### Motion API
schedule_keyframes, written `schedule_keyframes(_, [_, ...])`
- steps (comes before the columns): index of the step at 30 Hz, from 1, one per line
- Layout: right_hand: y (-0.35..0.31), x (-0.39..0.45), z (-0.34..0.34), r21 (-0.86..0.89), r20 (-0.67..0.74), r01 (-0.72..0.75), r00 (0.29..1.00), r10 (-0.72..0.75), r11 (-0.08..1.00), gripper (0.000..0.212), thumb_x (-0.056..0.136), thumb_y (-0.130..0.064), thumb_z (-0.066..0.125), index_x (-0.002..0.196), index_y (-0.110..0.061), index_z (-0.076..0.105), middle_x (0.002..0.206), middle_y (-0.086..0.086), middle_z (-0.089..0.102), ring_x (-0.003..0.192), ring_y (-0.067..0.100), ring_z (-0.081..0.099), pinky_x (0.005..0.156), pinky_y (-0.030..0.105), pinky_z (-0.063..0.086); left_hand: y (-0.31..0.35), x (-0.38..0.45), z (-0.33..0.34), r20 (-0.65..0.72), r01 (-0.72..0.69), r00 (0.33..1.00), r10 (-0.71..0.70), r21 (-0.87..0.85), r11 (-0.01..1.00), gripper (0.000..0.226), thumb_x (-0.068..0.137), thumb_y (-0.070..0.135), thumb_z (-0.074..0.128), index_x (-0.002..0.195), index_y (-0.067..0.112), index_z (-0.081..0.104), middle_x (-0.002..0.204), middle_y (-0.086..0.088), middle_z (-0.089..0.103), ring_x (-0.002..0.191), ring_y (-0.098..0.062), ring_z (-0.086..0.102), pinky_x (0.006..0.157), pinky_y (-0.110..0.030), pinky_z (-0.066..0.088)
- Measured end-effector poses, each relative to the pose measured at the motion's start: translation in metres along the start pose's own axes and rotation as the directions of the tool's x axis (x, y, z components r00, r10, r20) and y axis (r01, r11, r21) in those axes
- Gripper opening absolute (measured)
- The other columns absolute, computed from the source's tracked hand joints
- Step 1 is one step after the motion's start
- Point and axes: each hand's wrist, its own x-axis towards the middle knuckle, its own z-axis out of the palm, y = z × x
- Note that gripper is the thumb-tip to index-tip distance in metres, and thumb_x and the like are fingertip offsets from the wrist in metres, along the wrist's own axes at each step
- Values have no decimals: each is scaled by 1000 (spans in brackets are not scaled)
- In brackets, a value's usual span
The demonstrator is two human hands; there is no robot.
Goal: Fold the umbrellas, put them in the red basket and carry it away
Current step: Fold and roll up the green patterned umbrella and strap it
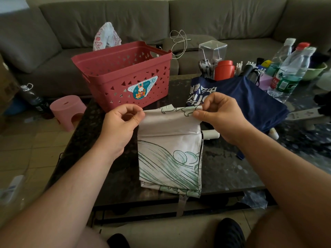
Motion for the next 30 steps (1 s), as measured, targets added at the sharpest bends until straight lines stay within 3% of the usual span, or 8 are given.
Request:
schedule_keyframes(3, [-2, 0, -4, 48, 50, 1, 999, -4, 999, 28, 76, -4, 85, 94, -15, 66, 81, 12, 72, 80, 25, 71, 80, 36, 62, 2, -1, -3, 78, -14, 997, 16, -35, 999, 10, 93, 19, 77, 96, 27, 72, 102, 8, 74, 99, -8, 67, 91, -24, 57])
schedule_keyframes(6, [-2, -2, -5, 62, 64, 3, 998, -7, 998, 24, 81, 6, 79, 96, -11, 71, 78, 2, 75, 76, 14, 73, 75, 25, 59, 0, -1, -9, 244, -41, 969, 42, -8, 999, 42, 81, 39, 87, 117, 36, 66, 120, 7, 73, 116, -11, 65, 99, -31, 54])
schedule_keyframes(8, [-1, -4, -5, 62, 72, 7, 997, -12, 998, 18, 80, 6, 79, 91, -8, 73, 79, 2, 75, 78, 15, 73, 78, 26, 60, -2, -2, -10, 249, -89, 967, 56, 124, 988, 42, 78, 37, 89, 116, 38, 71, 116, 11, 75, 116, -12, 67, 105, -43, 53])
schedule_keyframes(11, [-3, -6, -4, 61, 71, 23, 997, -28, 998, 14, 76, -5, 81, 87, -9, 73, 83, 6, 76, 82, 19, 73, 82, 28, 61, -3, -4, -9, 174, -96, 983, 62, 189, 977, 21, 81, 40, 82, 100, 31, 79, 103, 11, 77, 105, -17, 70, 99, -53, 57])
schedule_keyframes(17, [-4, -6, -2, 41, 49, 46, 998, -48, 998, 13, 90, 6, 72, 86, -6, 69, 78, 4, 69, 67, 5, 64, 63, 15, 51, 0, -4, -9, 208, -105, 977, 56, 235, 966, 42, 68, 36, 94, 102, 38, 69, 108, 10, 73, 105, -16, 69, 98, -45, 57])
schedule_keyframes(21, [-2, -4, -4, 45, 63, 36, 997, -39, 998, 11, 90, 2, 73, 87, -9, 71, 81, 4, 72, 76, 12, 66, 74, 20, 55, -4, -3, -10, 132, -113, 988, 77, 291, 950, 18, 82, 25, 88, 93, 34, 76, 101, 15, 75, 102, -8, 68, 98, -43, 57])
schedule_keyframes(26, [-2, -5, -1, 60, 52, 44, 998, -47, 997, 14, 90, 4, 73, 87, -9, 71, 82, 4, 71, 76, 11, 66, 75, 20, 54, 0, -1, -9, 49, -162, 987, 154, 287, 944, 11, 91, 28, 81, 97, 35, 75, 98, 10, 67, 91, -6, 62, 89, -33, 56])
schedule_keyframes(30, [-1, -4, 2, 63, 33, 61, 997, -64, 996, 16, 89, 4, 73, 85, -10, 71, 79, 0, 71, 76, 11, 68, 74, 20, 55, 7, -4, -9, 163, -2, 986, -39, 246, 969, 48, 83, 31, 86, 126, 39, 64, 95, 8, 65, 84, 1, 61, 81, -17, 52])
